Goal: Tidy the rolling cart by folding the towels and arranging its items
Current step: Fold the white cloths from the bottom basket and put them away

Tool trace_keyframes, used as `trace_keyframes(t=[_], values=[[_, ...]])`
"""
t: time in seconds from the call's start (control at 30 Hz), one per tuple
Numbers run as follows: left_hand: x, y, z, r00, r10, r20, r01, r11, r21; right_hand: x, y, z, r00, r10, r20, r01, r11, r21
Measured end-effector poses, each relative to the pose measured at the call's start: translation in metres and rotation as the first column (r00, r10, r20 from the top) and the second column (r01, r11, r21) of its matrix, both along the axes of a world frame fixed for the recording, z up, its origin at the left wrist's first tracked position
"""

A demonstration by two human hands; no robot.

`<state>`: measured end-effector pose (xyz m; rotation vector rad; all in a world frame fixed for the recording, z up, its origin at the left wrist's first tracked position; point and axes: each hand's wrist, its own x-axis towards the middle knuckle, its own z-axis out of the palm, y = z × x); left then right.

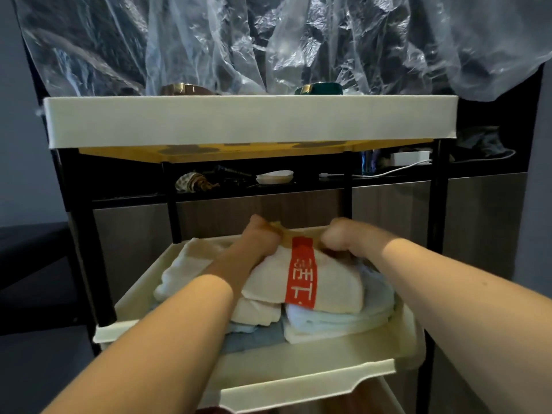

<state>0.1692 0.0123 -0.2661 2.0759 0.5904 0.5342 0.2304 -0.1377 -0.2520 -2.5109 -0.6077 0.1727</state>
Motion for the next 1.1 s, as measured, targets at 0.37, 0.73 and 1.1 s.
trace_keyframes(t=[0.37,0.73,1.1], values=[[-0.050,-0.017,0.018,0.984,-0.172,-0.040,0.138,0.891,-0.432,-0.026,-0.025,0.040,0.982,-0.017,-0.189,0.066,0.965,0.255],[-0.014,-0.055,-0.012,0.992,0.035,-0.120,-0.028,0.998,0.064,-0.013,-0.022,0.007,0.941,-0.103,0.324,0.176,0.963,-0.205],[-0.008,-0.023,-0.050,0.892,-0.049,-0.449,0.351,0.700,0.622,-0.001,0.001,-0.048,0.942,0.005,0.335,0.173,0.848,-0.500]])
